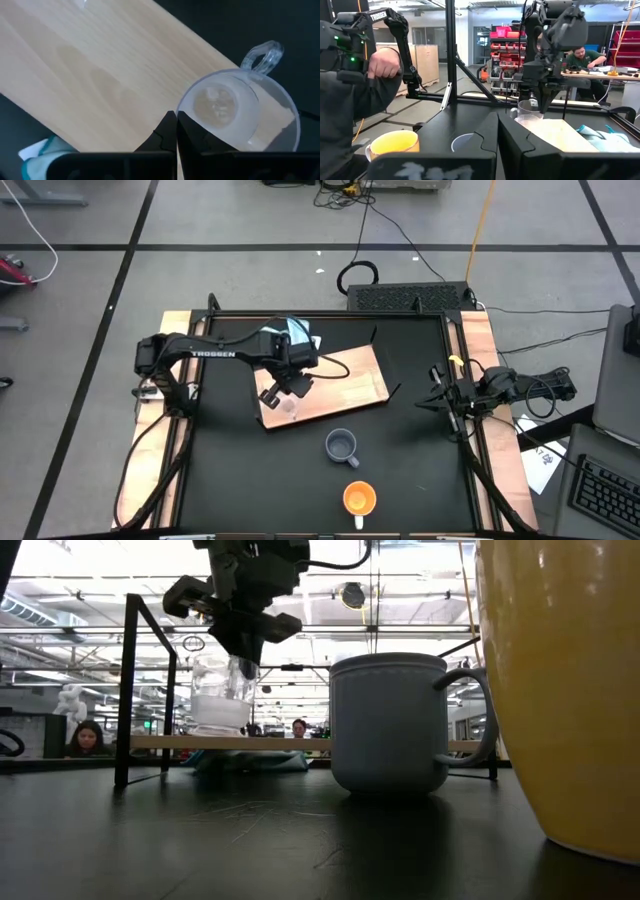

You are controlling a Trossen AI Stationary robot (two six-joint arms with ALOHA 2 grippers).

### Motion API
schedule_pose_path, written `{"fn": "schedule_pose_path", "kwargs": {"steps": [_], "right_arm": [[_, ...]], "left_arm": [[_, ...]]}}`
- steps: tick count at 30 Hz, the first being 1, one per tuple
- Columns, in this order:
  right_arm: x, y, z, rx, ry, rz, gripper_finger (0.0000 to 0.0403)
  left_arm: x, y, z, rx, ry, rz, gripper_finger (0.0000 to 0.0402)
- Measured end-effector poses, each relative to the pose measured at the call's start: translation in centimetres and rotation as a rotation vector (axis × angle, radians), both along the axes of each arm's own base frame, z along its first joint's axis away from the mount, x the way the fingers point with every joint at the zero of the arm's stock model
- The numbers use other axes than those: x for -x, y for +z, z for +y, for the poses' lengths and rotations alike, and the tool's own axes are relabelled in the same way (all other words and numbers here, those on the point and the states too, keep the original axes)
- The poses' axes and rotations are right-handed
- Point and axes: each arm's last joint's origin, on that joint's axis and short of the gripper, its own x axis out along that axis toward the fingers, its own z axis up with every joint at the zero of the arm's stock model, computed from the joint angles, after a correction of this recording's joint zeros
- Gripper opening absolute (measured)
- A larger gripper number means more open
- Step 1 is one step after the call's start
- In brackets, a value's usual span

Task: Stack small to large cups/mugs on shelf
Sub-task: Put the transparent mug on the shelf

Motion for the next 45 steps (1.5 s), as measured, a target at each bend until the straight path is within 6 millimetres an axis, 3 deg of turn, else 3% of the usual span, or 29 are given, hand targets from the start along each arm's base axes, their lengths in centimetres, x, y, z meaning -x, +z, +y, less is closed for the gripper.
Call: {"fn": "schedule_pose_path", "kwargs": {"steps": [10,21,40,45], "right_arm": [[-0.1,0.0,0.0,0.001,0.000,0.003,0.0000],[-0.1,0.0,0.0,0.001,0.000,0.003,0.0000],[-0.1,0.0,0.0,0.001,0.000,0.003,0.0000],[-0.1,0.0,0.0,0.001,0.000,0.003,0.0000]], "left_arm": [[-0.2,0.2,-1.8,-0.012,-0.018,-0.012,0.0000],[-0.1,0.3,-1.7,-0.010,0.012,-0.012,0.0003],[-0.2,0.4,-1.6,-0.032,0.049,-0.016,0.0097],[-0.4,0.7,-1.6,-0.114,0.063,-0.045,0.0108]]}}
